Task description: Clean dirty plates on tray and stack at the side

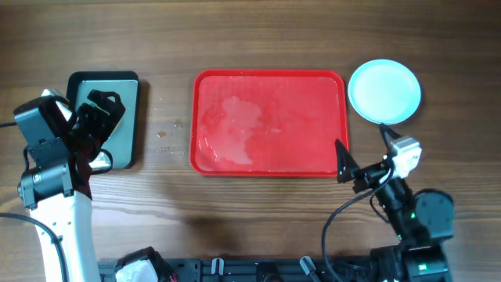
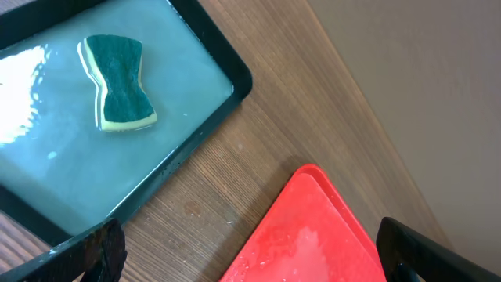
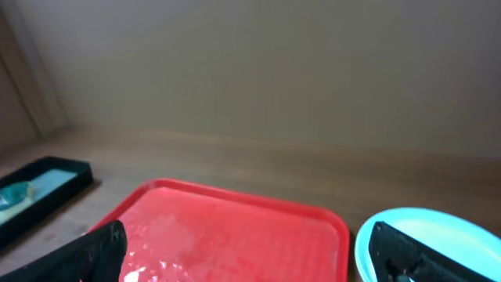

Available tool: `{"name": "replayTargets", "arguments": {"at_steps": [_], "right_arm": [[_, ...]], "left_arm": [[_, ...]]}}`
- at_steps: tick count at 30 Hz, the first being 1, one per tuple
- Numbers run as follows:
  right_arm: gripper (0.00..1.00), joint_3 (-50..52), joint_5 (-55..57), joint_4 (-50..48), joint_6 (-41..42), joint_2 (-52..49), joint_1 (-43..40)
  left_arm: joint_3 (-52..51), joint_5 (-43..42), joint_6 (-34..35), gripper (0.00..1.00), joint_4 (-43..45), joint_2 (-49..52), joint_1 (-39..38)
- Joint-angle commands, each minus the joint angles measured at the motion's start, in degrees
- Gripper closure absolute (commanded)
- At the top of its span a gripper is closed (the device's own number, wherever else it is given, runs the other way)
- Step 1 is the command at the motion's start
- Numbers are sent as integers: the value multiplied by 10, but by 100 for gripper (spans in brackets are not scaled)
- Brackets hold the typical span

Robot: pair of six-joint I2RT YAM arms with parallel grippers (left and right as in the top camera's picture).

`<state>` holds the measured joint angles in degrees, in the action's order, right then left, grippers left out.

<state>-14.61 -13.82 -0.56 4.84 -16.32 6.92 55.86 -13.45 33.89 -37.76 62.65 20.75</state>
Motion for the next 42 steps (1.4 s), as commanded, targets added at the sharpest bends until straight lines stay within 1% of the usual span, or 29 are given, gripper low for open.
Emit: {"name": "replayTargets", "arguments": {"at_steps": [1, 4, 8, 13, 16, 20, 21, 24, 30, 42], "right_arm": [[0, 75, 31, -69, -3, 67, -3], [0, 113, 56, -84, -3, 120, -4], [0, 140, 53, -85, 9, 162, -40], [0, 143, 52, -79, 10, 161, -85], [0, 143, 104, -56, 12, 161, -92], [0, 143, 141, -11, 11, 161, -92], [0, 143, 140, 3, 4, 161, -93], [0, 143, 118, 5, -31, 161, -102], [0, 143, 111, 5, -32, 161, -125], [0, 143, 111, 5, -32, 161, -125]], "left_arm": [[0, -9, -5, 0, 2, 3, 1], [0, -9, -5, 0, 2, 3, 1], [0, -9, -5, 0, 2, 3, 1], [0, -9, -5, 0, 2, 3, 1], [0, -9, -5, 0, 2, 3, 1], [0, -9, -5, 0, 2, 3, 1], [0, -9, -5, 0, 2, 3, 1], [0, -9, -5, 0, 2, 3, 1], [0, -9, -5, 0, 2, 3, 1], [0, -9, -5, 0, 2, 3, 1]]}}
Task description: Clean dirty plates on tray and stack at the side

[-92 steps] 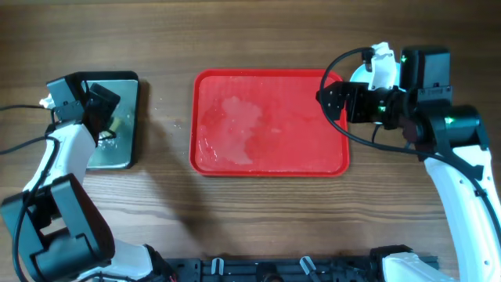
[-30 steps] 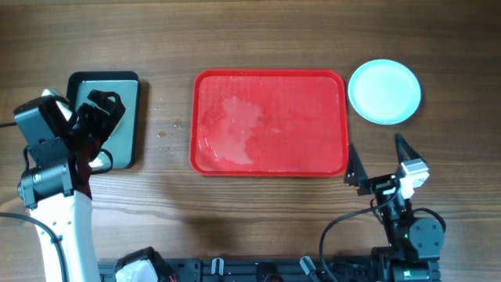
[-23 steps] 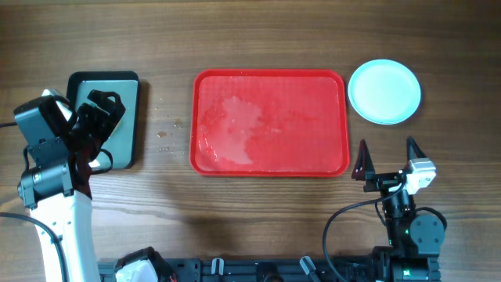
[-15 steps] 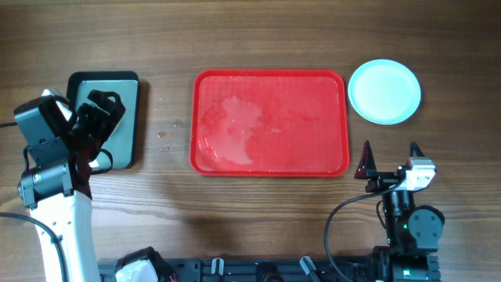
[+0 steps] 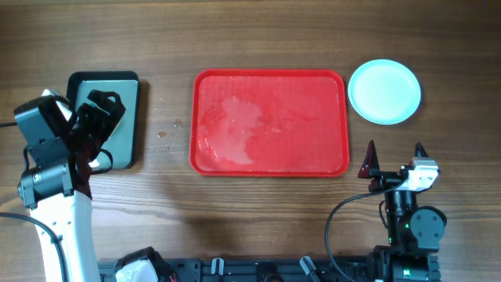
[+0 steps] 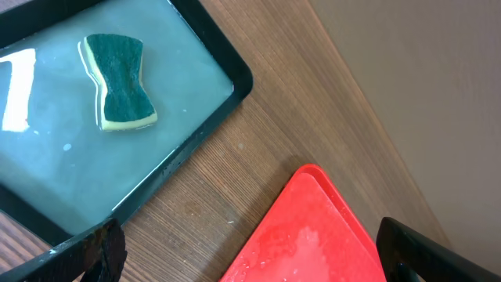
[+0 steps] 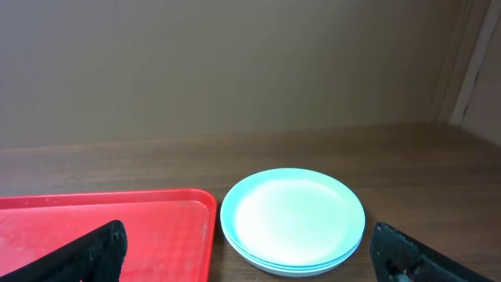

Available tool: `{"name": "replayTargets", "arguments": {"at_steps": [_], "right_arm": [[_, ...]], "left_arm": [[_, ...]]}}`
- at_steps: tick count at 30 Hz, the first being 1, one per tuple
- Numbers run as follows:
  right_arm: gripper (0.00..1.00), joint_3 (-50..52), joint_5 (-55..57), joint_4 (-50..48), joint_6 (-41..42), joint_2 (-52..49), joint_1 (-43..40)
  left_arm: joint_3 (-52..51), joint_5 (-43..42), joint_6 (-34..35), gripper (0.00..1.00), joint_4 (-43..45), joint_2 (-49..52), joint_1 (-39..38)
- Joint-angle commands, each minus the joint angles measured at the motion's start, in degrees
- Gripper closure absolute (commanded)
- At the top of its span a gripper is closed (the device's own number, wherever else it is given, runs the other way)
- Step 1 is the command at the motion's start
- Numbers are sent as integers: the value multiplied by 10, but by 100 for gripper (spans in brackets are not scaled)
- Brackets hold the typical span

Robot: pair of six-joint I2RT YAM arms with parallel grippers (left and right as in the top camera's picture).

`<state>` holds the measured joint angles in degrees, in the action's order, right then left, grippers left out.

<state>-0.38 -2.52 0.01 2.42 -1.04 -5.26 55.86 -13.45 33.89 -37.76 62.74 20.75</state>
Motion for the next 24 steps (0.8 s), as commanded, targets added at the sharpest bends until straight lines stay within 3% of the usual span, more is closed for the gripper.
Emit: {"name": "replayTargets", "arguments": {"at_steps": [1, 8, 13, 19, 24], "right_arm": [[0, 1, -2, -1, -8, 8, -3], [0, 1, -2, -1, -8, 8, -3], [0, 1, -2, -1, -7, 8, -3], [0, 1, -2, -1, -7, 8, -3], [0, 1, -2, -1, -7, 8, -3]], "left_arm": [[0, -9, -5, 0, 2, 2, 1], [0, -3, -10, 0, -4, 2, 1], [0, -5, -24, 0, -66, 2, -1], [-54, -5, -254, 0, -82, -68, -79], [-193, -5, -307, 0, 19, -233, -114]]}}
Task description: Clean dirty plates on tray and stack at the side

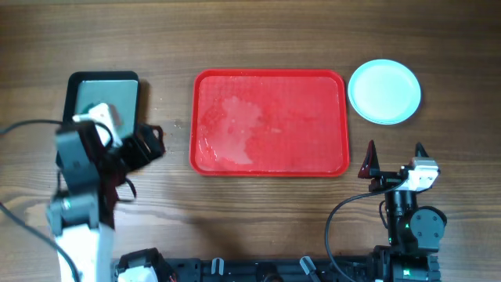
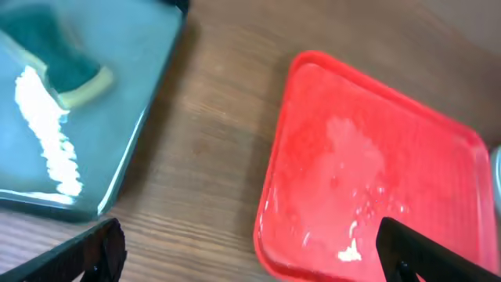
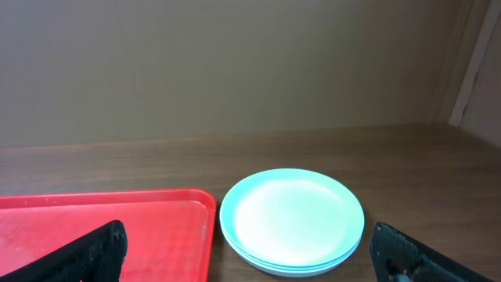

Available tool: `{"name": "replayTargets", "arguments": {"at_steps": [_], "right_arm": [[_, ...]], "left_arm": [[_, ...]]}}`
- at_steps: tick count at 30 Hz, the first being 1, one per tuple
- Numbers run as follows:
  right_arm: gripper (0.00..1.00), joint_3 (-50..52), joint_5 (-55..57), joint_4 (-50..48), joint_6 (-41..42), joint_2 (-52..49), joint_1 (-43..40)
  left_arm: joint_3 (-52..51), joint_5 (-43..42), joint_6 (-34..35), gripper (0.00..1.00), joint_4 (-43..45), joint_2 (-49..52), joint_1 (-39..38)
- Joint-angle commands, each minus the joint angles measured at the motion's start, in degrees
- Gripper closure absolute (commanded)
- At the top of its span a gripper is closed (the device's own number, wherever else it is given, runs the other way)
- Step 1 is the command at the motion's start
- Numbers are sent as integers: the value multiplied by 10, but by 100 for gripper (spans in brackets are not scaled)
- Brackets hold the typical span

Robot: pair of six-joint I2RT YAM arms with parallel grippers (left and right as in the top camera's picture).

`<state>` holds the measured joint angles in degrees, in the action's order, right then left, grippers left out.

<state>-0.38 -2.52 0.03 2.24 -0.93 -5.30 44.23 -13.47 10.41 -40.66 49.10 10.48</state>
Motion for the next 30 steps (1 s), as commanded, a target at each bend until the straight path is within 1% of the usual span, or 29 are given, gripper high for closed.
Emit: {"name": "replayTargets", "arguments": {"at_steps": [1, 7, 9, 11, 12, 14, 15, 16, 20, 24, 27, 30], "right_arm": [[0, 1, -2, -1, -6, 7, -3], [0, 1, -2, -1, -6, 7, -3], [0, 1, -2, -1, -5, 7, -3], [0, 1, -2, -1, -6, 7, -3], [0, 1, -2, -1, -6, 7, -3], [0, 1, -2, -1, -6, 7, -3], [0, 1, -2, -1, -6, 7, -3], [0, 1, -2, -1, -6, 7, -3], [0, 1, -2, -1, -6, 7, -3], [0, 1, -2, -1, -6, 7, -3], [0, 1, -2, -1, -6, 7, -3], [0, 1, -2, -1, -6, 7, -3]], "left_arm": [[-103, -4, -72, 0, 70, -127, -11], [-261, -4, -72, 0, 200, -307, -11], [-302, -4, -72, 0, 229, -352, -11], [-351, -2, -69, 0, 285, -396, -13], [-398, 13, -44, 0, 360, -425, -19], [-424, 53, -3, 0, 394, -445, -25], [-438, 77, 22, 0, 403, -456, -30], [-439, 100, 39, 0, 390, -465, -35], [-439, 156, 45, 0, 365, -485, -66], [-439, 149, 5, 0, 365, -485, -86], [-439, 118, -49, 0, 363, -485, -89], [-439, 118, -57, 0, 362, -485, -79]]}}
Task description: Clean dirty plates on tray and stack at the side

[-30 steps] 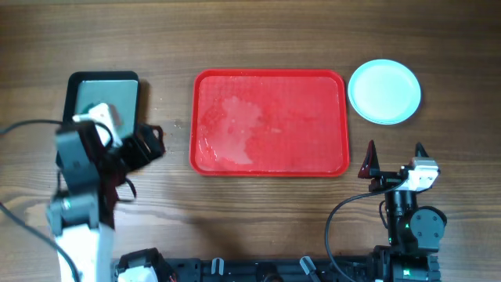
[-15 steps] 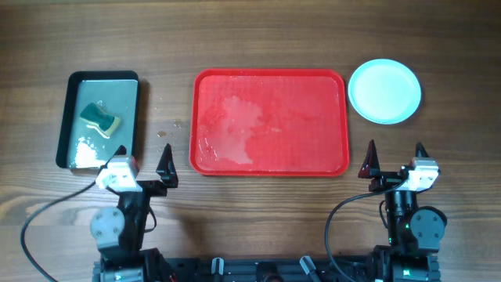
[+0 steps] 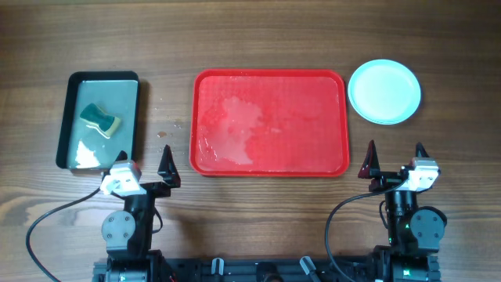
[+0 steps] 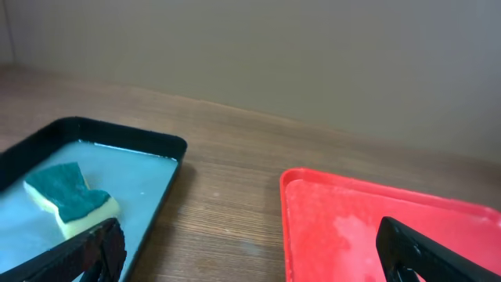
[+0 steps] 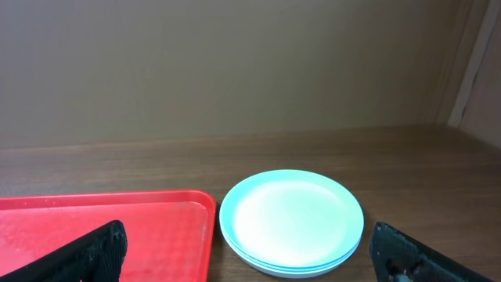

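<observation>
The red tray point(image 3: 270, 121) lies mid-table, with a wet film and no plates showing on it; the left wrist view catches its near left corner point(image 4: 376, 227). A stack of light blue plates point(image 3: 384, 92) sits right of the tray and straight ahead in the right wrist view point(image 5: 291, 219). My left gripper point(image 3: 143, 166) is open near the front edge, between basin and tray, holding nothing point(image 4: 250, 258). My right gripper point(image 3: 394, 160) is open near the front edge, below the plates, also holding nothing point(image 5: 250, 254).
A black basin point(image 3: 65, 117) of water stands at the far left, with a green and yellow sponge point(image 3: 100, 118) lying in it point(image 4: 66, 200). A few water drops mark the wood between basin and tray.
My left arm has drawn back from beside the basin to the front edge and now looks level across the table. The sponge shows uncovered in the basin. The right arm has not moved.
At first my left gripper hung open over the basin with the sponge lying loose, and my right gripper was by the tray's front right corner. Then the right stood at the front edge facing the plates. The left was then off the basin, and now both stand at the front.
</observation>
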Available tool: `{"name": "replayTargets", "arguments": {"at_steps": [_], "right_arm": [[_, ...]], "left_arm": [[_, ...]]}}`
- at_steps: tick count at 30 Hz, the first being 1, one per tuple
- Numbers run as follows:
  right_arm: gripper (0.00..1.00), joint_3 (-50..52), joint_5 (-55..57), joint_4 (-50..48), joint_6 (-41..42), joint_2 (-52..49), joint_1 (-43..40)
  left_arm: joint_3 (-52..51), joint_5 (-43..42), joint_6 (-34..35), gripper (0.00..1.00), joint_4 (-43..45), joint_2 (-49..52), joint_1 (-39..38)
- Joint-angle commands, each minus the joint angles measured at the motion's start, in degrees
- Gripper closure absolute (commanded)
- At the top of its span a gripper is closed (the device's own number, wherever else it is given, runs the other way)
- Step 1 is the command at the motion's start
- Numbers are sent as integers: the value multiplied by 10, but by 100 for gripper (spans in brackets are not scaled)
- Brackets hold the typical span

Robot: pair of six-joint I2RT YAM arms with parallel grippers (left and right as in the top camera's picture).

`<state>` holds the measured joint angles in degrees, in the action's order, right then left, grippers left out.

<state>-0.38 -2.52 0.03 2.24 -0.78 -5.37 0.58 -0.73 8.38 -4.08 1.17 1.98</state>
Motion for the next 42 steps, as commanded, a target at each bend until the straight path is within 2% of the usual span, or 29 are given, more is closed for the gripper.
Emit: {"name": "replayTargets", "arguments": {"at_steps": [1, 5, 11, 42], "right_arm": [[0, 1, -2, -1, -5, 6, -2], [0, 1, -2, -1, -6, 6, -2], [0, 1, -2, -1, -6, 6, -2], [0, 1, -2, -1, -6, 6, -2]], "left_arm": [[-3, -9, -37, 0, -3, -5, 10], [-3, -12, -80, 0, -4, -5, 11], [-3, -11, -95, 0, -4, -5, 11], [-3, -11, -95, 0, -3, -4, 11]]}}
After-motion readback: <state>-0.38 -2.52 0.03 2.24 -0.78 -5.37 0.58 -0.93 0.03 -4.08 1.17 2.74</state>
